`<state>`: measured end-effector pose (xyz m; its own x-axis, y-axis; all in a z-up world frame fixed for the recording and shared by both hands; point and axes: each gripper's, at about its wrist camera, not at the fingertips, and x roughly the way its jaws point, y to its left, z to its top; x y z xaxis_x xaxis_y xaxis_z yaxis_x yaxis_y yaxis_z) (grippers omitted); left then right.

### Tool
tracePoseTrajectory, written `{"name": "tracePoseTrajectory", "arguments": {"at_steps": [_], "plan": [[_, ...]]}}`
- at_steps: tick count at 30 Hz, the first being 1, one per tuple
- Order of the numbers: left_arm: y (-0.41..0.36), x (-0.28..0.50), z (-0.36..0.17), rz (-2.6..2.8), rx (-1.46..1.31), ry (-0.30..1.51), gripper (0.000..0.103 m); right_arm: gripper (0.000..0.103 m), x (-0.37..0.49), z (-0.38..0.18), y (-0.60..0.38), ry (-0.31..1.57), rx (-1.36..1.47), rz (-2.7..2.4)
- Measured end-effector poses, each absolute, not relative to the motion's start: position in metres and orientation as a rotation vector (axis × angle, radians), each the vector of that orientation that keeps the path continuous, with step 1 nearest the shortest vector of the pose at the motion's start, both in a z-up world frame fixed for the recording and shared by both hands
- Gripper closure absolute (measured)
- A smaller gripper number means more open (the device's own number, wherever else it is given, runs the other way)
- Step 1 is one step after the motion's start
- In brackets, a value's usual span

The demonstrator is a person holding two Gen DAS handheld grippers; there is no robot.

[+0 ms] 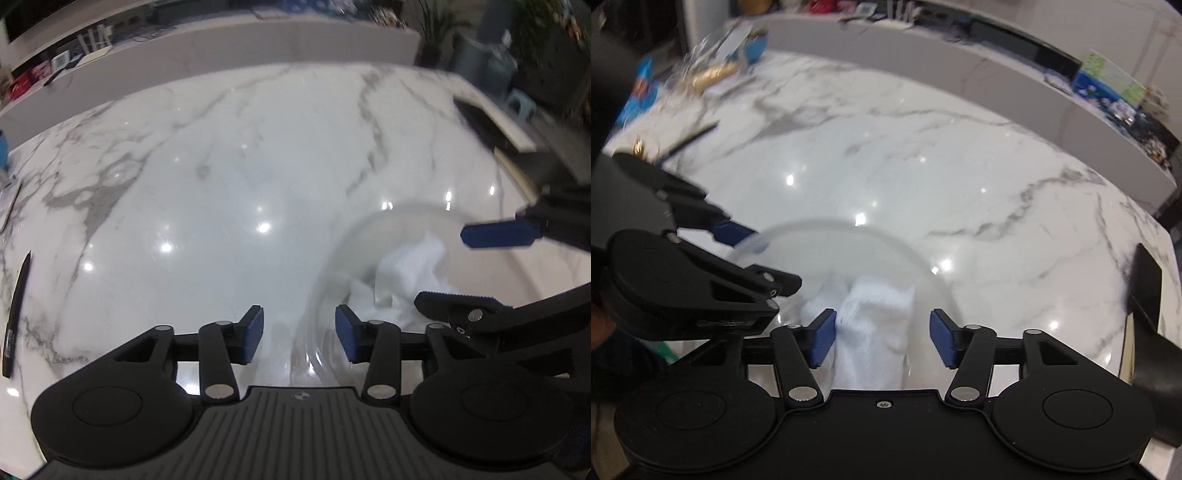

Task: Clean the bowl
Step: 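Open both grippers, leaving the cloth in the bowl and releasing the rim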

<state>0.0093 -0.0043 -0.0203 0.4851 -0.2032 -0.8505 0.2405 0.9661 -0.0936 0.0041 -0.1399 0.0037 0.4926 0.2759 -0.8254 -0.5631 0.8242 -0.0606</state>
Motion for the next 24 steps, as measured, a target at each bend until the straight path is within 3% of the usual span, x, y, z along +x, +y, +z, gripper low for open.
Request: {"name": "tracePoseTrajectory", "arguments": {"at_steps": [14,24], "plan": [[0.009,-0.009,0.014,-0.23,-0.001,0.908,0.058,0.044,-0.007,0.028,-0.14,0.885,-0.243,0.494],[0.036,-0.046,0.021,-0.133,-0.158,0.758,0.04,0.036,-0.035,0.039,-0.151,0.788,-0.166,0.406]]}}
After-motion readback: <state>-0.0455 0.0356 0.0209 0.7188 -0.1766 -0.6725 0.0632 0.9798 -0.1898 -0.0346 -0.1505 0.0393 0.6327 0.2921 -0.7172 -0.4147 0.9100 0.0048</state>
